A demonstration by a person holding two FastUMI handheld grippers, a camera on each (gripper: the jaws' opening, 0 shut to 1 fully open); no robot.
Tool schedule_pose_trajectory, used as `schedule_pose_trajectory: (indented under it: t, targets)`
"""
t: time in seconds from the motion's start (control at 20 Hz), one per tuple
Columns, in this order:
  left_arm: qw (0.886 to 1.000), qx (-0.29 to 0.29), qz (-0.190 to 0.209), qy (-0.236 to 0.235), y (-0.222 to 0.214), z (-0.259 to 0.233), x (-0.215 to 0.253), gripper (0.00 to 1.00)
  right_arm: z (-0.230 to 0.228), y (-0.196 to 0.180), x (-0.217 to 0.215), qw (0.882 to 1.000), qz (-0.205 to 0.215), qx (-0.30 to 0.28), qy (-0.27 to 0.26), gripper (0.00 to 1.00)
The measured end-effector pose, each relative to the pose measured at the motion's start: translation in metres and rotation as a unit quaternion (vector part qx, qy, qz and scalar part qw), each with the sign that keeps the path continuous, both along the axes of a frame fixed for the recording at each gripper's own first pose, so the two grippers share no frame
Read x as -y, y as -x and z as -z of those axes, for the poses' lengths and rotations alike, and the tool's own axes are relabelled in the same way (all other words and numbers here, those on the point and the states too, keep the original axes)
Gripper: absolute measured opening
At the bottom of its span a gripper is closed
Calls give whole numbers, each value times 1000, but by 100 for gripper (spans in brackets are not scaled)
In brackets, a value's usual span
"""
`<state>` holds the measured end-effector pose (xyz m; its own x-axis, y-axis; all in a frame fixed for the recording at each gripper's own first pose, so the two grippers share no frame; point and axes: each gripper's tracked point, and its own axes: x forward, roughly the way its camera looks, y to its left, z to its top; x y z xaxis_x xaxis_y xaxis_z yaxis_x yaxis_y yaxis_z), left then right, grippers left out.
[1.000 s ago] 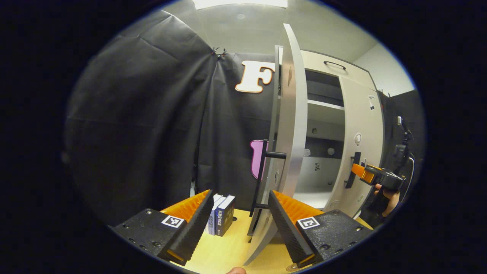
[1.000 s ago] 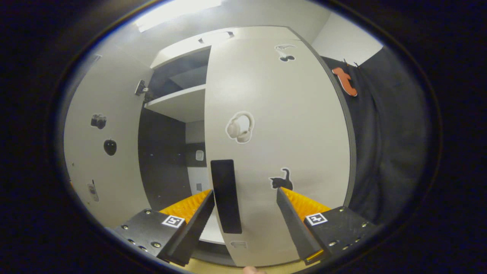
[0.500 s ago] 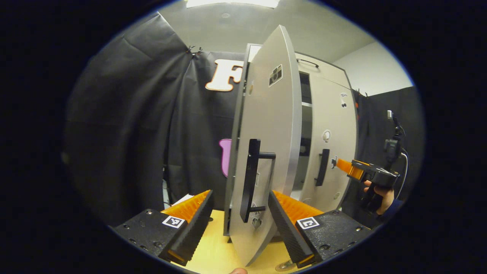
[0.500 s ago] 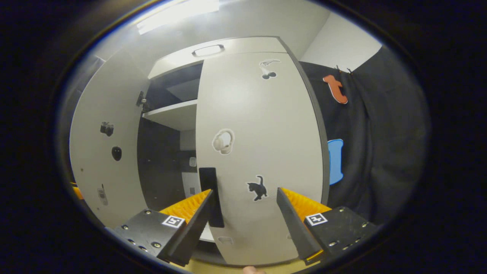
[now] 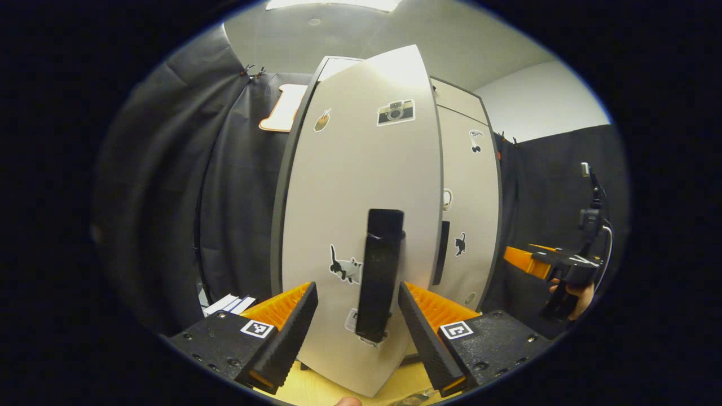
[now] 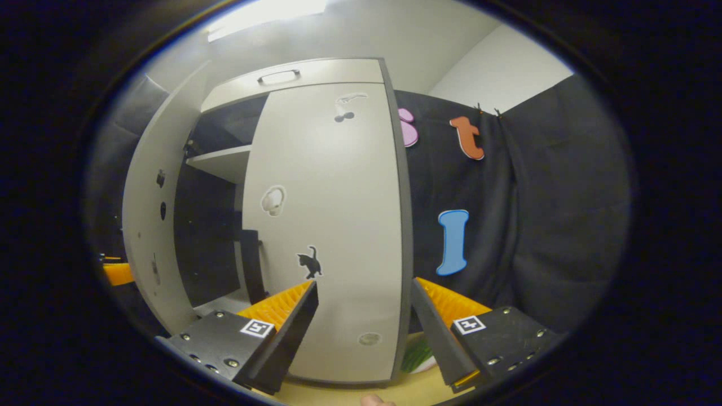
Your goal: Grasp the bottle in the cabinet with the left hand and place it on the coaster, then close the right door with the right hand and the left door with the left hand.
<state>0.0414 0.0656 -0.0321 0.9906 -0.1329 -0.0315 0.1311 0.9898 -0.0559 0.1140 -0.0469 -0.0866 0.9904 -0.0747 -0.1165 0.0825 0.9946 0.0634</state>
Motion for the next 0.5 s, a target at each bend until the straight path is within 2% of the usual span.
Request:
schedule_pose_trajectory:
  t: [0.05, 0.1, 0.3, 0.5]
  targets:
    - [1000, -1, 10, 9, -7, 2, 9, 97, 0, 3, 9, 1000, 7, -2, 1, 100]
    - [1000, -6, 13, 10, -12, 4, 15, 99, 0, 6, 18, 1000, 13, -4, 1, 100]
    - [1000, -4, 22, -7, -33, 7, 30, 99, 1, 20, 41, 999, 32, -9, -5, 97]
    - [1000, -12, 24, -10, -48, 8, 38, 98, 3, 35, 62, 999, 47, -15, -1, 100]
